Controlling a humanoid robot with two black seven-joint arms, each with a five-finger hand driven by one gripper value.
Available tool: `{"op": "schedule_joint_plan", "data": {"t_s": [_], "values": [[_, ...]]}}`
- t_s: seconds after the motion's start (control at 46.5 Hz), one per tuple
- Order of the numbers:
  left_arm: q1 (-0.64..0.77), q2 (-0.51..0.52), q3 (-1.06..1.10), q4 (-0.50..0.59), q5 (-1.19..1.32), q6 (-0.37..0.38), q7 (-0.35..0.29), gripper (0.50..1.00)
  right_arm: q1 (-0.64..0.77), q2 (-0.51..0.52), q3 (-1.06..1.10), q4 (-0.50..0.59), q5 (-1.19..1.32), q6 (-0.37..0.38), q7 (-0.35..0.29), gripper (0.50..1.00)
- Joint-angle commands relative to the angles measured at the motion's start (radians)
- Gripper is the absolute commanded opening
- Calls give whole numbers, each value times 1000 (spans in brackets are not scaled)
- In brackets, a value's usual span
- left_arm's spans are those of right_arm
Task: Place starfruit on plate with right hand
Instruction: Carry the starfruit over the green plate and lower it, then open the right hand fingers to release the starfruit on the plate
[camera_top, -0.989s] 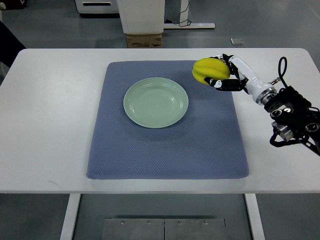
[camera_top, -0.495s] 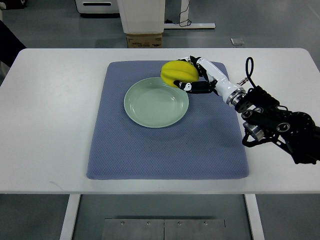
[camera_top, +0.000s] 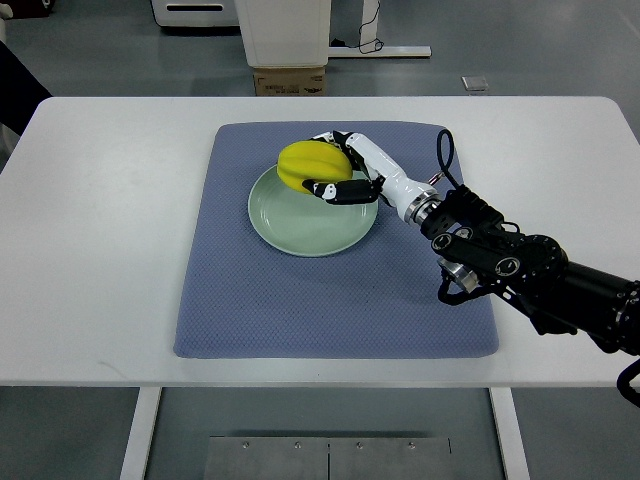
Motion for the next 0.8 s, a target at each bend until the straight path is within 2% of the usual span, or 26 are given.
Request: {"op": "schedule_joint_plan", "data": {"t_s": [0.0, 0.108, 0.753, 0.774], "values": [[0, 0, 0, 0, 0, 0, 0, 1000, -1, 7, -25, -26, 0, 0, -1, 500], [0, 0, 0, 0, 0, -1, 0, 1000, -4, 7, -43, -55, 0, 0, -1, 500], [0, 0, 0, 0, 0, -1, 0, 1000, -13, 7, -40, -55, 3, -5, -1, 500], [0, 0, 0, 0, 0, 0, 0, 1000, -13, 7, -40, -55, 3, -5, -1, 516]]}}
